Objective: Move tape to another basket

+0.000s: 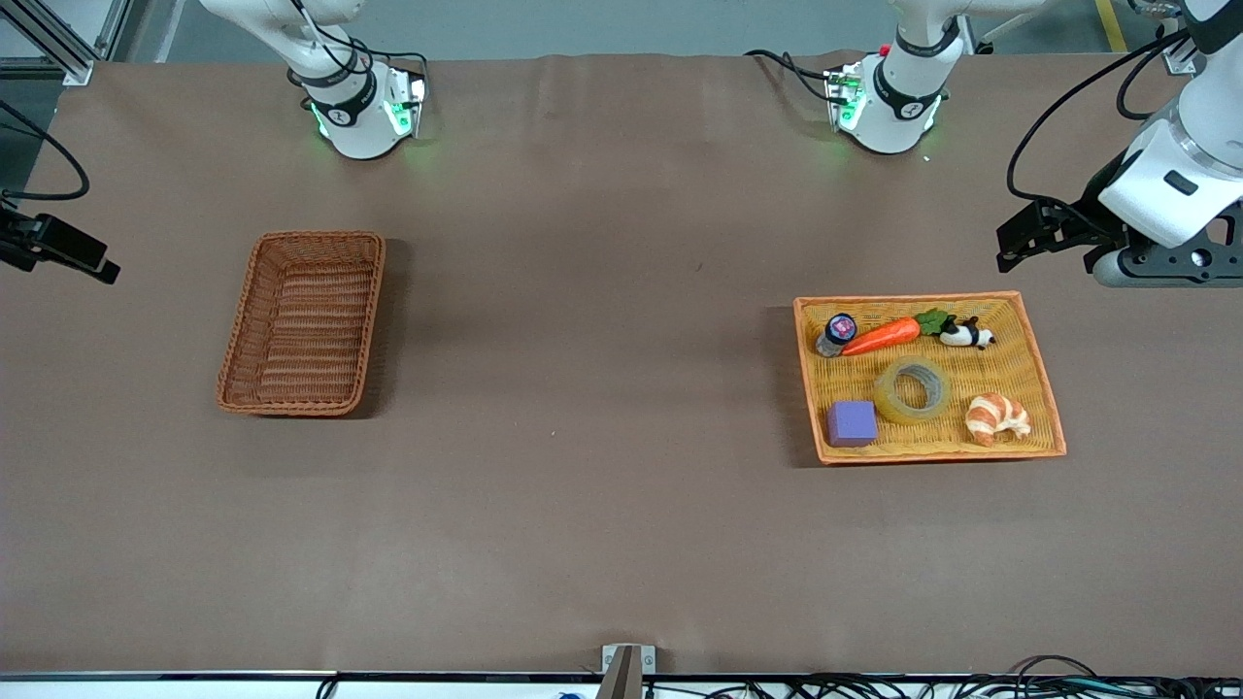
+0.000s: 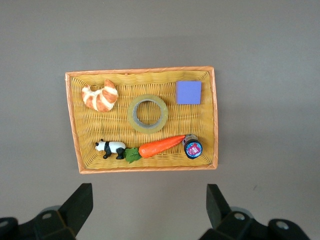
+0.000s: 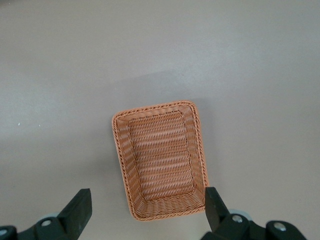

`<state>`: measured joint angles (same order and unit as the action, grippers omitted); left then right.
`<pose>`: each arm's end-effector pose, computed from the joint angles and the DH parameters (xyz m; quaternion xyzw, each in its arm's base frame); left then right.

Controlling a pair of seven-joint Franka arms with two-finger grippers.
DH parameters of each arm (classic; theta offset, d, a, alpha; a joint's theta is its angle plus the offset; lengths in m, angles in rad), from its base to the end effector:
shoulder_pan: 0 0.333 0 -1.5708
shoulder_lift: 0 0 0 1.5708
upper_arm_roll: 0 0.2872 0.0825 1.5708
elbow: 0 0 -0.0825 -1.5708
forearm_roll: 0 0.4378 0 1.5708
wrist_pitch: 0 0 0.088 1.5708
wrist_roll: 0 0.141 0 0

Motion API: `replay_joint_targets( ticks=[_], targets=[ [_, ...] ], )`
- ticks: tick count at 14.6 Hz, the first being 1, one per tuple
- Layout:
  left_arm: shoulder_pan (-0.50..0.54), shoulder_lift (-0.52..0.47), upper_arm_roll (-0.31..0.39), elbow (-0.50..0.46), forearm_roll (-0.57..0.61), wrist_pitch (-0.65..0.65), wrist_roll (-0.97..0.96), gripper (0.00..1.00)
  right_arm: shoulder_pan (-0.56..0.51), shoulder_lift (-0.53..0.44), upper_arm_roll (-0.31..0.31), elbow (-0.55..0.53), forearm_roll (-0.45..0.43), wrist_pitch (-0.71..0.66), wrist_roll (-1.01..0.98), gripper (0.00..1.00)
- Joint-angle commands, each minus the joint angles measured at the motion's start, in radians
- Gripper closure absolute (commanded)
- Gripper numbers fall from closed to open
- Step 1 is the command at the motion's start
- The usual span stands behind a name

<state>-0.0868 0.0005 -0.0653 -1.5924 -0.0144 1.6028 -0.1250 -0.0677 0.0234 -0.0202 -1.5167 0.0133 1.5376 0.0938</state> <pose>0.6042 -0.0946 0.5529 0.9999 -0.0134 0.0039 0.0078 0.6097 -0.0517 0.5729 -0.9959 0.0905 0.0013 0.0064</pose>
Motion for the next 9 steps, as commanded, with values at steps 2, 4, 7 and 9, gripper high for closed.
replay_joint_targets(
  ticks=[2,4,7,9],
  targets=[
    [-0.002,-0.004,0.001,0.009,0.008,0.008,-0.007,0.0,-0.01,0.003,0.011,0.004,0.007,-0.001,0.009,0.0],
    [-0.004,0.006,0.001,0.014,0.019,0.008,-0.005,0.0,-0.009,0.003,0.011,0.004,0.007,-0.002,0.009,0.0],
    [-0.002,0.018,0.002,0.005,0.024,0.016,-0.008,0.0,-0.009,0.003,0.011,0.004,0.007,-0.004,0.009,0.0],
    [0.012,0.032,0.002,-0.024,0.065,0.058,-0.007,0.01,-0.009,0.003,0.011,0.004,0.007,-0.002,0.009,0.0]
  ],
)
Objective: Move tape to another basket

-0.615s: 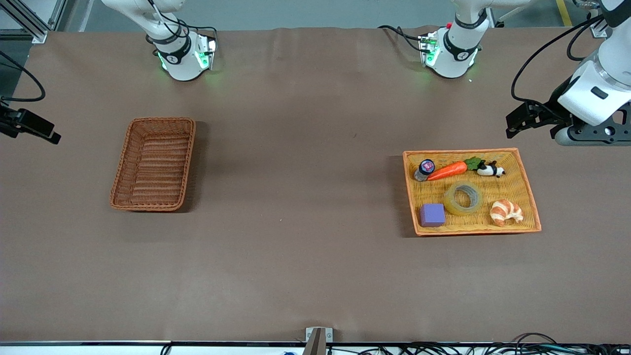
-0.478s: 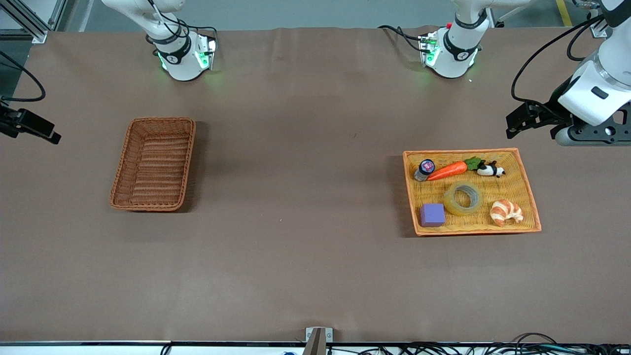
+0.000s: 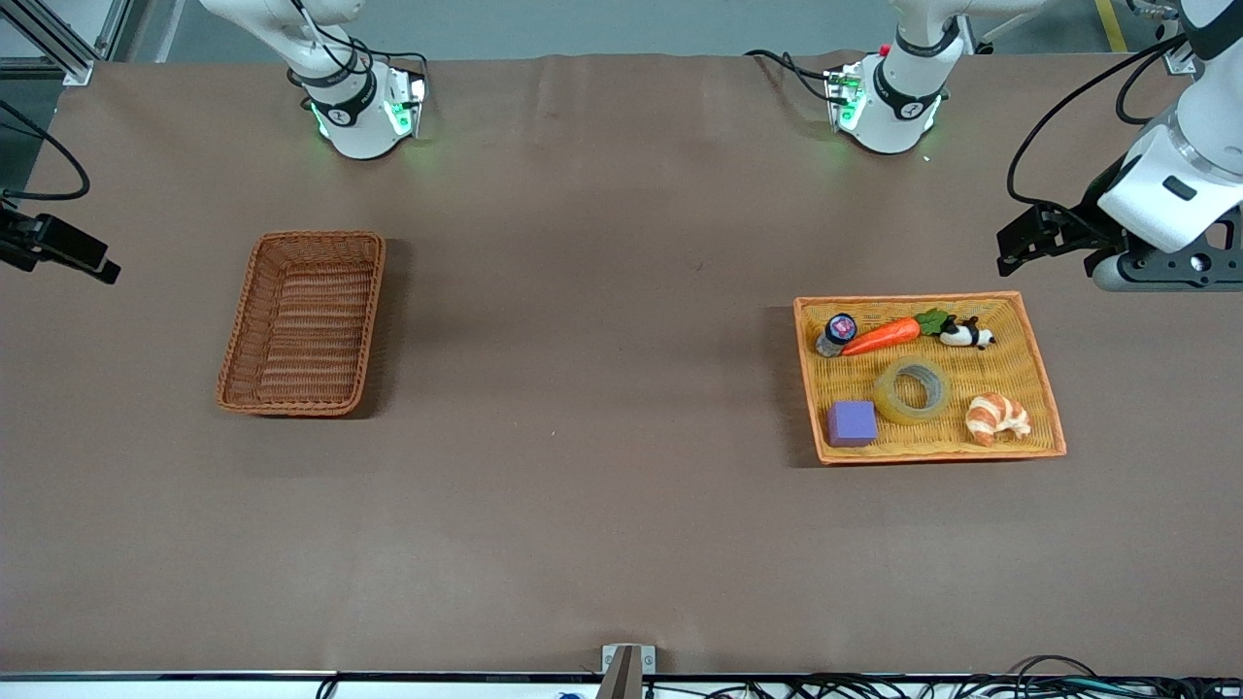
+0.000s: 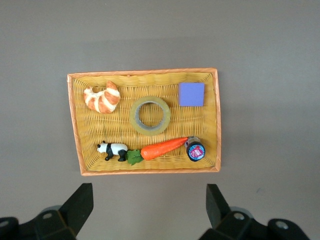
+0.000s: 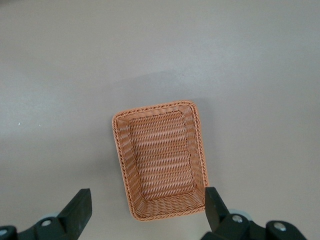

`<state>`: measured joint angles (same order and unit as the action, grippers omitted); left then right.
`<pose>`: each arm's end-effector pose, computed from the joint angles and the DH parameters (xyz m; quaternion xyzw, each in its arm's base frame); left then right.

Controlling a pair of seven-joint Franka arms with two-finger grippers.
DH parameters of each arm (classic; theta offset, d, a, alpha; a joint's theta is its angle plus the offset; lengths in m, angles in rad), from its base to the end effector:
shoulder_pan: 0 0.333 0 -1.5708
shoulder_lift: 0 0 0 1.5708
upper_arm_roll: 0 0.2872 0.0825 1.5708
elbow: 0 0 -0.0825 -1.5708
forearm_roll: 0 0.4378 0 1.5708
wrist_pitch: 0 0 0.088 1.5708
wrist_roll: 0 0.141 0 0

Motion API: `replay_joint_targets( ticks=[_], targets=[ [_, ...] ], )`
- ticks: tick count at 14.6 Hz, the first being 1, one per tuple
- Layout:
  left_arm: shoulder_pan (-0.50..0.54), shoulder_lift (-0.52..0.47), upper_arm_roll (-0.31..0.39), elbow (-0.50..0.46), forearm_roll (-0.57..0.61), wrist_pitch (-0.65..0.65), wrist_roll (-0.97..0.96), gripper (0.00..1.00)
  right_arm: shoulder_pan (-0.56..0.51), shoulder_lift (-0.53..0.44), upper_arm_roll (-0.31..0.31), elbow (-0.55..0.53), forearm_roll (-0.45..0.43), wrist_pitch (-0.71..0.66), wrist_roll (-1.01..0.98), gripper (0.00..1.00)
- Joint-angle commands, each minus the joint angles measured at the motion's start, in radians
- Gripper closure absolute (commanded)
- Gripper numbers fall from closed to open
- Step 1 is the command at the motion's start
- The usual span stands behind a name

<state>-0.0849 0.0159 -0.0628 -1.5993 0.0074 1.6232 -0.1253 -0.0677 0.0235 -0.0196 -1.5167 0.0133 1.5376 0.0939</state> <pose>0.6107 -0.0896 0.5416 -0.9999 0.0114 -0.0044 0.0026 0.6098 -0.0513 0.5728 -0.9959 0.0903 0.0013 0.0064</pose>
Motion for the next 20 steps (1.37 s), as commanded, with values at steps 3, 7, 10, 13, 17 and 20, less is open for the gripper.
replay_joint_targets(
  ticks=[3,7,10,13,17,20],
  targets=[
    [0.062,0.016,-0.002,-0.186,0.048,0.232,-0.004,0.0,-0.009,0.003,0.01,0.004,0.007,-0.001,0.009,0.0],
    [0.108,0.07,-0.002,-0.353,0.048,0.461,0.019,0.0,-0.011,0.003,0.01,0.004,0.007,0.001,0.009,0.0],
    [0.136,0.145,-0.003,-0.401,0.048,0.527,0.056,0.0,-0.011,0.003,0.01,0.004,0.007,-0.001,0.009,0.0],
    [0.139,0.214,-0.005,-0.464,0.046,0.634,0.067,0.0,-0.011,0.003,0.01,0.004,0.007,0.001,0.009,0.0],
    [0.136,0.309,-0.005,-0.507,0.046,0.774,0.065,0.0,-0.011,0.003,0.01,0.004,0.007,0.001,0.009,0.0],
    [0.133,0.357,-0.005,-0.507,0.048,0.802,0.065,0.01,-0.011,0.003,0.01,0.004,0.007,-0.001,0.009,0.0]
  ],
)
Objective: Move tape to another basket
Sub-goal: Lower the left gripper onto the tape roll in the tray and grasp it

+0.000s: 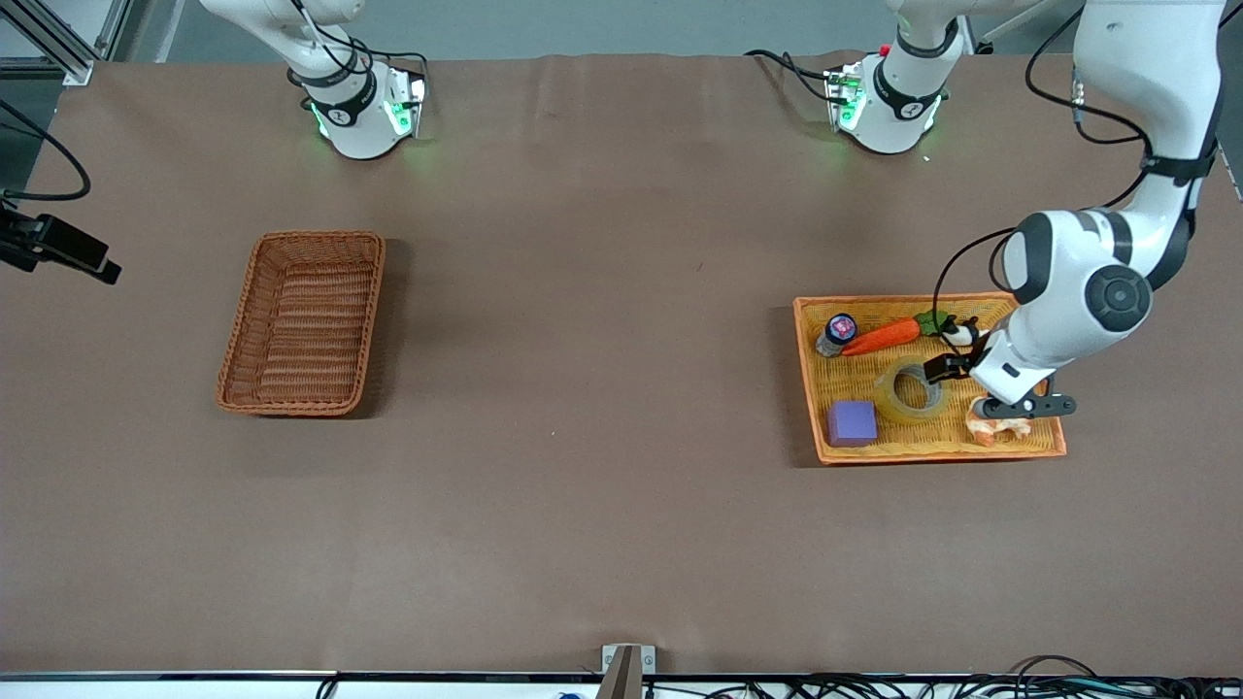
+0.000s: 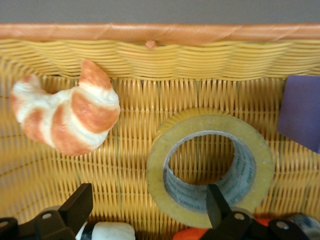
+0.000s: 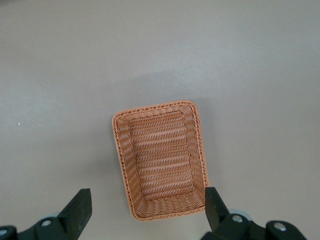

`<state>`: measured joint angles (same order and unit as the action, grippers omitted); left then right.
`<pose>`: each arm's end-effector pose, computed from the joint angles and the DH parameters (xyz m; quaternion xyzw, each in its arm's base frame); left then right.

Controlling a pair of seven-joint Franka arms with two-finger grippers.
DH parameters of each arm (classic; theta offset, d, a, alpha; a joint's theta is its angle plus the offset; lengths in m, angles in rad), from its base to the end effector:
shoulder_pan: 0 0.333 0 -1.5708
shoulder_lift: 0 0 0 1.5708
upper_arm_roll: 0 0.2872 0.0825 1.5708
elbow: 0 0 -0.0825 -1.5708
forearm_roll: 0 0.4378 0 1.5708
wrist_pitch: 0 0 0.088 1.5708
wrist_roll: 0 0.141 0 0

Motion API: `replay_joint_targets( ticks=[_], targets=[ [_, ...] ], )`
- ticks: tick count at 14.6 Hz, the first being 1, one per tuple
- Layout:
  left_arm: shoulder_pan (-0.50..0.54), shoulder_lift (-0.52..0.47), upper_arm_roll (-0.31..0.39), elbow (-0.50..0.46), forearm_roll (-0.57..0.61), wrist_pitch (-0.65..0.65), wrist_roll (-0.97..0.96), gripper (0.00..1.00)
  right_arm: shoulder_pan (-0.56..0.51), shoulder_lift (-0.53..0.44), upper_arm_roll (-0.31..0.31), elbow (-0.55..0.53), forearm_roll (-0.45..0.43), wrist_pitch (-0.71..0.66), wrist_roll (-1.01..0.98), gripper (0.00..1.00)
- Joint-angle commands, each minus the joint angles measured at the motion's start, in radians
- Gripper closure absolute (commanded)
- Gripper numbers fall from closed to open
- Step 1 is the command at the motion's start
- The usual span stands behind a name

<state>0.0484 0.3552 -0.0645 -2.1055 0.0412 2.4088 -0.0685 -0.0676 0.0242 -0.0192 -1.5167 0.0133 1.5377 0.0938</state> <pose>0.5976 -0.0103 0.1404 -0.9996 -0.0123 0.0253 0.0032 0.6100 -0.0510 0.5724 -0.9959 0.0900 0.0016 0.0064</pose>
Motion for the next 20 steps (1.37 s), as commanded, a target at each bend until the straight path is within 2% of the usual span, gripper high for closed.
replay_joint_targets(
  ticks=[1,3,4,7,9,10,12,15,20],
  targets=[
    [-0.004,0.042,-0.003,0.005,0.016,0.016,0.009,0.03,-0.012,0.003,0.01,0.004,0.007,0.001,0.009,0.0],
    [-0.008,0.076,-0.003,0.028,0.017,0.02,0.007,0.08,-0.012,0.002,0.01,0.004,0.007,-0.001,0.009,0.0],
    [-0.008,0.086,-0.003,0.042,0.017,0.02,0.007,0.16,-0.012,0.002,0.01,0.004,0.007,-0.001,0.009,0.0],
    [-0.008,0.108,-0.001,0.05,0.034,0.041,0.007,0.61,-0.012,0.002,0.01,0.004,0.007,-0.001,0.009,0.0],
    [0.002,0.122,-0.003,0.038,0.055,0.102,0.007,0.81,-0.012,0.002,0.01,0.004,0.007,-0.001,0.009,0.0],
    [0.002,0.12,-0.002,0.035,0.055,0.116,0.007,0.87,-0.012,0.002,0.01,0.004,0.007,-0.001,0.009,0.0],
    [0.002,0.105,-0.003,0.032,0.057,0.112,0.007,0.94,-0.012,0.002,0.01,0.004,0.007,-0.001,0.009,0.0],
    [0.002,0.061,-0.003,0.033,0.057,0.067,0.007,0.96,-0.012,0.002,0.01,0.004,0.007,-0.001,0.009,0.0],
    [-0.008,-0.096,-0.024,0.067,0.057,-0.029,-0.011,0.99,-0.011,0.003,0.01,0.004,0.007,0.001,0.009,0.0]
  ],
)
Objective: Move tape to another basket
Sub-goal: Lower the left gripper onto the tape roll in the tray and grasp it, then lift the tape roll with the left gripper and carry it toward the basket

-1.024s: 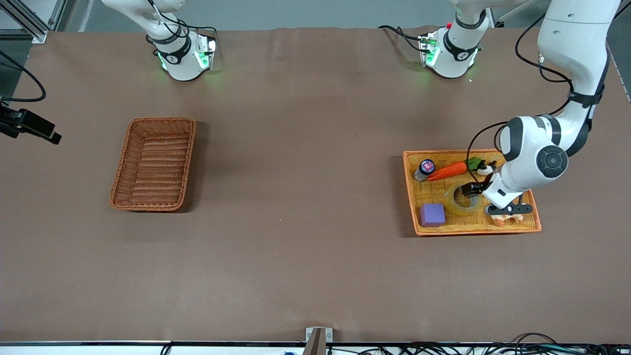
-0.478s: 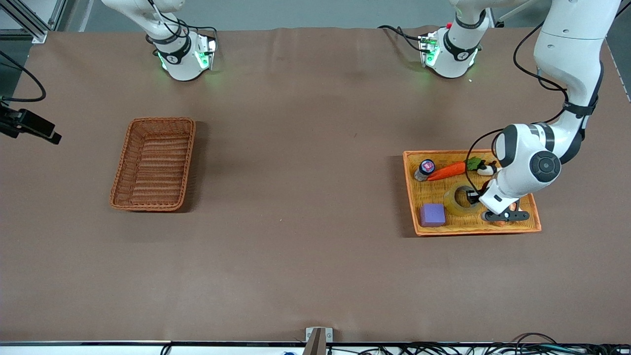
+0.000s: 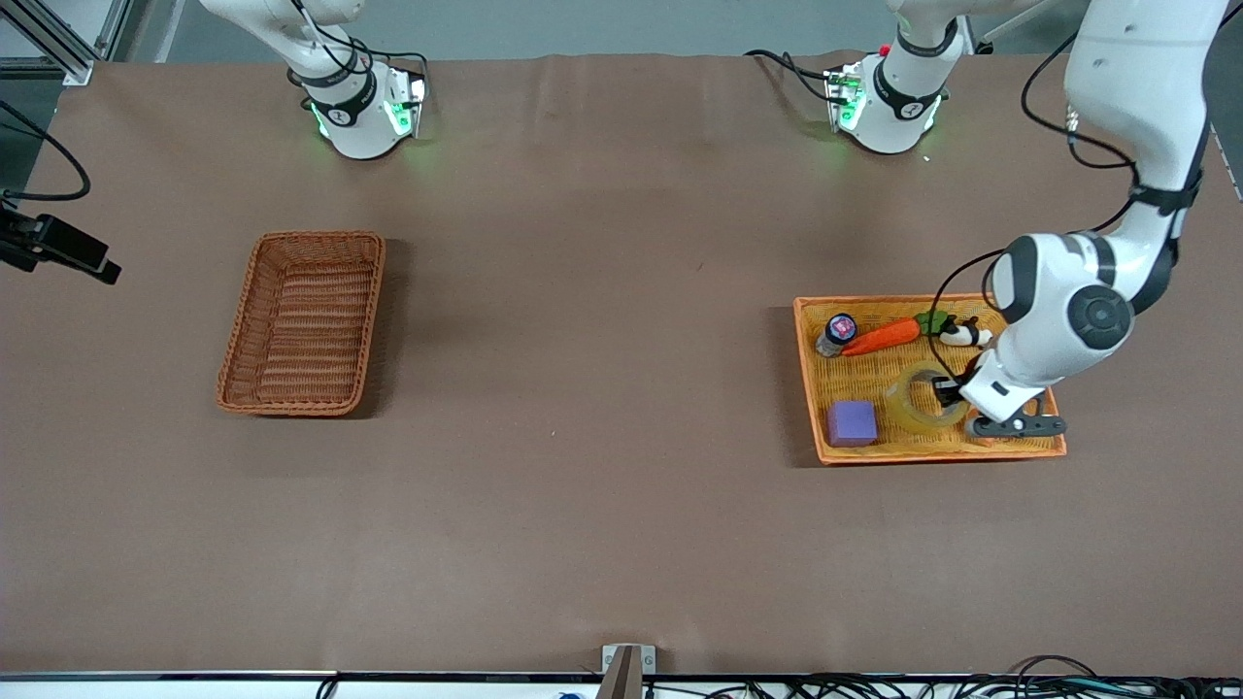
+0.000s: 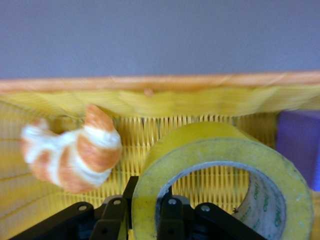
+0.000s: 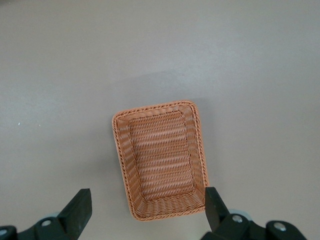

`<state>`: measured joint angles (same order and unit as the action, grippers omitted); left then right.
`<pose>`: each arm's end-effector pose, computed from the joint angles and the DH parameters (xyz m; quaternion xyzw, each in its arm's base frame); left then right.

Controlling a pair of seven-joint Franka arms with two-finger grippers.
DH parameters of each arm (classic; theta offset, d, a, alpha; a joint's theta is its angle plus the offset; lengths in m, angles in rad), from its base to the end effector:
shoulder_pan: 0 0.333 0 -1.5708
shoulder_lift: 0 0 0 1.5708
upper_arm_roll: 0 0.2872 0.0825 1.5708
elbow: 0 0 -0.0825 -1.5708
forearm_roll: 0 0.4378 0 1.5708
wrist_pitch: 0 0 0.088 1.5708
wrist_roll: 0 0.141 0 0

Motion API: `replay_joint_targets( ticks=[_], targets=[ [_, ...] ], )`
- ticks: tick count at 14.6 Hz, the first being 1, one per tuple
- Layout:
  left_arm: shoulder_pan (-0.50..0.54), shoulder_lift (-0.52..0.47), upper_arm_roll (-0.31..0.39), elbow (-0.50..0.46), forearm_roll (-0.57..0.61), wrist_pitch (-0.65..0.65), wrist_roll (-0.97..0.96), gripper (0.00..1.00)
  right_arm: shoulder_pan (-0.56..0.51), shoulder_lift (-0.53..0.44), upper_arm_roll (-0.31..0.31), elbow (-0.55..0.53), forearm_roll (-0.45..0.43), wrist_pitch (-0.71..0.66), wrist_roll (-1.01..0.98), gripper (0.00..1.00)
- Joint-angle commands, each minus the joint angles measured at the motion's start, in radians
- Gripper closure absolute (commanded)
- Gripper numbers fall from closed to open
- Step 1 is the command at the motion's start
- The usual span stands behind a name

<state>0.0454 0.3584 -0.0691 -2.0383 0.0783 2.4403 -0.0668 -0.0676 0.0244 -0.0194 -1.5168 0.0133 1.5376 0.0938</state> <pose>0.6295 -0.0142 0.1706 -0.9996 0.0053 -0.0231 0.0128 0.6100 -0.0512 0.5722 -0.9959 0.0901 0.0018 0.0064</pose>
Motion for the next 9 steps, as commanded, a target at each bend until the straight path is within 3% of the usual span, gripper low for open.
replay_joint_targets(
  ticks=[1,5,9],
  targets=[
    [-0.001,-0.12,-0.055,0.015,0.02,-0.101,-0.013,0.99,-0.011,0.003,0.009,0.004,0.007,0.002,0.009,0.0],
    [-0.004,-0.136,-0.219,0.16,0.018,-0.363,-0.127,0.98,-0.009,0.005,0.009,0.004,0.007,0.006,0.009,0.0],
    [-0.01,-0.081,-0.426,0.229,0.026,-0.414,-0.369,0.97,-0.012,0.005,0.009,0.004,0.007,0.006,0.009,0.0]
  ],
)
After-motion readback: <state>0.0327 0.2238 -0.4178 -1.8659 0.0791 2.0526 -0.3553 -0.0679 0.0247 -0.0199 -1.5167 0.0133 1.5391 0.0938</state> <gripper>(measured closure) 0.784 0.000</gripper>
